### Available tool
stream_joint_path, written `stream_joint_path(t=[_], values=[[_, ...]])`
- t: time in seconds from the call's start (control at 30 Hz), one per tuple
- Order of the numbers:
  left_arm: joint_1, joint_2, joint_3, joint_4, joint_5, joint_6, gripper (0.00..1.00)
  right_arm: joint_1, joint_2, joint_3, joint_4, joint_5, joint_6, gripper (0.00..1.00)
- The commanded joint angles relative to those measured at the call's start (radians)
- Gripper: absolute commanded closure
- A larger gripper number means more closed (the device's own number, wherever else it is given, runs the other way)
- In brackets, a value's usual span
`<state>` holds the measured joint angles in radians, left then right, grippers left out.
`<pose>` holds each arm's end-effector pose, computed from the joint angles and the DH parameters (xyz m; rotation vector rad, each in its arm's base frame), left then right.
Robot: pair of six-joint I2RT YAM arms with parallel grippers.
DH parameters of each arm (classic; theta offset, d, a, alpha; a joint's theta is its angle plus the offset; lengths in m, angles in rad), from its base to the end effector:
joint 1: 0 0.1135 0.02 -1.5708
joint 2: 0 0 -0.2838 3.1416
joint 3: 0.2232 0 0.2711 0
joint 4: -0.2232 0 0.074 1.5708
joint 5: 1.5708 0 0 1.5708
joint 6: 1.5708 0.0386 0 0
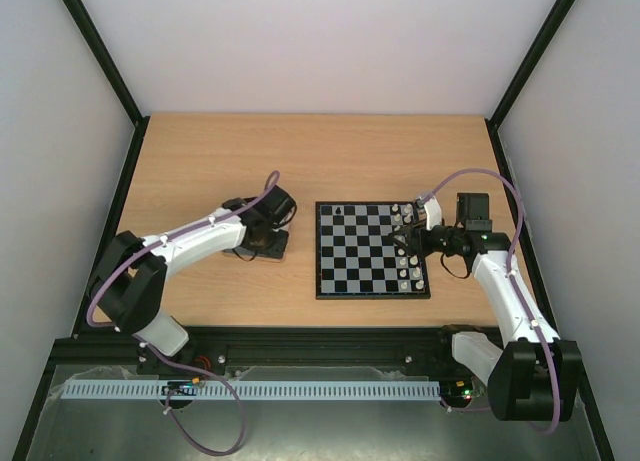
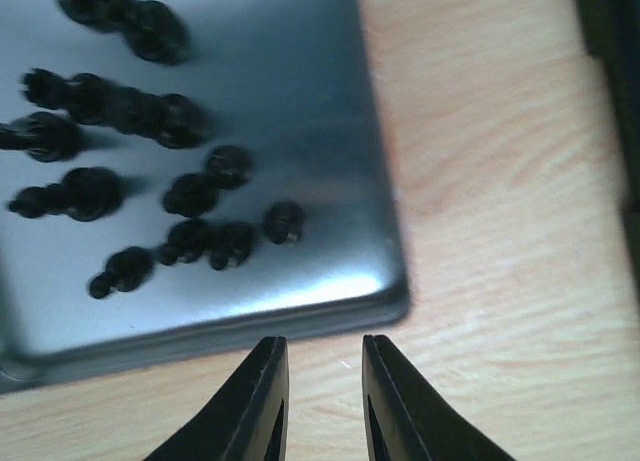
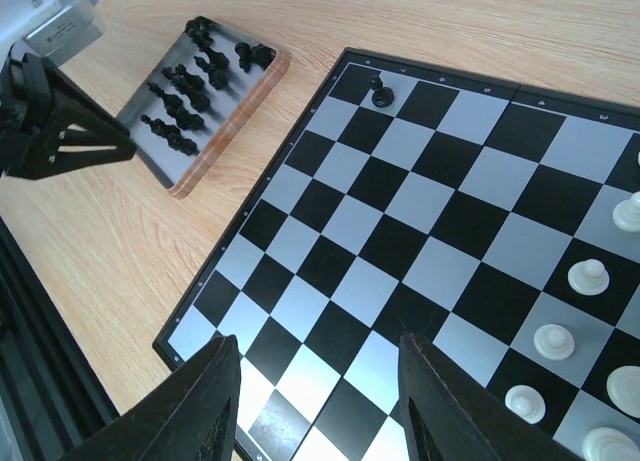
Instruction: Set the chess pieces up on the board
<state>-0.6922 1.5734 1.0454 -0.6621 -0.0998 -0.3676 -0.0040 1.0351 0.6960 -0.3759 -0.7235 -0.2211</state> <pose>0.2497 -0.2020 0.2116 0.4197 2.7276 -0.1498 0.2222 0.0247 0.2587 -0.5965 2.0787 0.6922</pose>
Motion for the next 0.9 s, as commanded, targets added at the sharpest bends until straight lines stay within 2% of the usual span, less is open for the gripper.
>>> stream_joint_path(t=[0.0, 0.3, 0.63, 0.87], values=[[0.074, 0.018, -0.009, 0.059, 0.024, -0.023, 0.75, 0.006, 0.004, 0.003, -0.022, -0.019, -0.007, 0.56], [0.139, 0.077, -0.013, 0.099, 0.065, 0.009, 0.75, 0.006, -0.003, -0.001, -0.017, -0.007, -0.009, 0.55], [0.142, 0.148, 0.001, 0.132, 0.077, 0.012, 0.75, 0.006, 0.003, -0.004, -0.014, -0.007, -0.009, 0.54], [0.142, 0.168, -0.007, 0.140, 0.070, 0.012, 0.79, 0.006, 0.006, -0.004, -0.014, -0.005, -0.009, 0.53]])
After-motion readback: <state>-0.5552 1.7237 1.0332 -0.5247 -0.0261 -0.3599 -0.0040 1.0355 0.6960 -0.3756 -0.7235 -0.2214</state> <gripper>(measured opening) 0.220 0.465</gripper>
